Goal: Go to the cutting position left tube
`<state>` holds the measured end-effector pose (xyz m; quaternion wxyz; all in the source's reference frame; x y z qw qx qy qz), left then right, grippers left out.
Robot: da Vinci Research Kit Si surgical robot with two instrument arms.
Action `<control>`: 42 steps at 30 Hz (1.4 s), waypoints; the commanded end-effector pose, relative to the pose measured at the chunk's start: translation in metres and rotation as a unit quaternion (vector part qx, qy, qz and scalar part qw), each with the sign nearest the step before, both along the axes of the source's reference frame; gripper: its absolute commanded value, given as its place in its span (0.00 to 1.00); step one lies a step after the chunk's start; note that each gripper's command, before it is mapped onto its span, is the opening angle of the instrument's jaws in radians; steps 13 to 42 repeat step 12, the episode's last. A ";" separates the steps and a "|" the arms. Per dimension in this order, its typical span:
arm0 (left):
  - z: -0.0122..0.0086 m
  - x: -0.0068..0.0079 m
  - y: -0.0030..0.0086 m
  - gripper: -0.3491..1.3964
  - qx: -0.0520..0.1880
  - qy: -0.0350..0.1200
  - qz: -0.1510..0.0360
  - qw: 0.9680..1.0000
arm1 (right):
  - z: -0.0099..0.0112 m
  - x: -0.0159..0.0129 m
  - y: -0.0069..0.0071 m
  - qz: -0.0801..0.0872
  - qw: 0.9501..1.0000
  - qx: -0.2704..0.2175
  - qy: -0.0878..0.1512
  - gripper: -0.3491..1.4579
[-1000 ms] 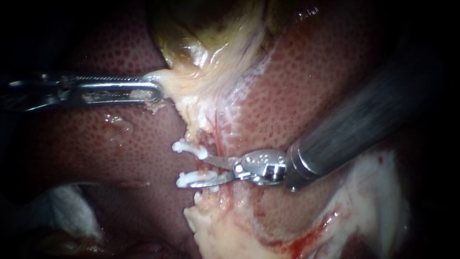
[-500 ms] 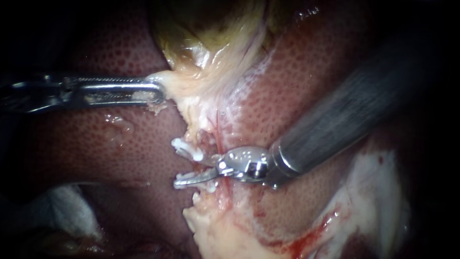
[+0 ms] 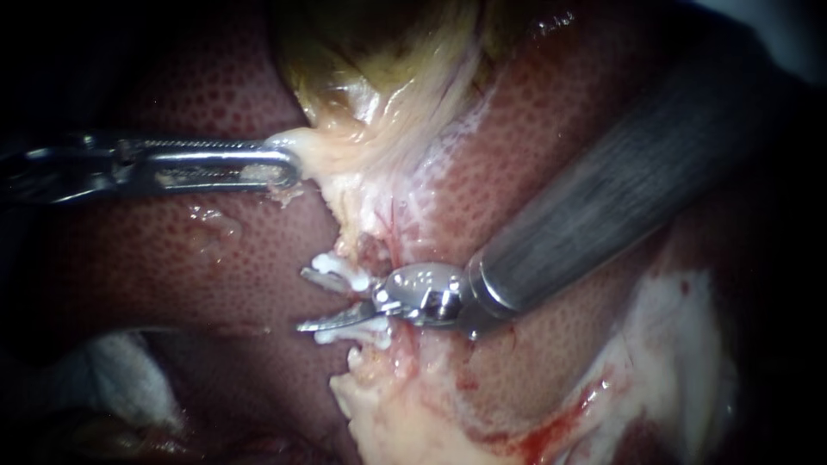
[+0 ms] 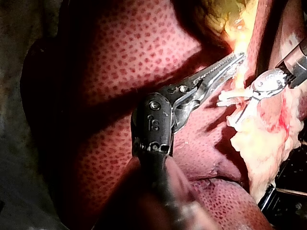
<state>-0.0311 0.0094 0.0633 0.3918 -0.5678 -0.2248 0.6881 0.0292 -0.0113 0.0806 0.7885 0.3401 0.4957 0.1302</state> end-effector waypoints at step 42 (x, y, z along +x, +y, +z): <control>0.0001 -0.0001 0.0000 0.00 0.000 0.000 0.000 1.000 | 0.0001 0.0000 -0.0001 -0.001 1.000 0.000 0.001 0.90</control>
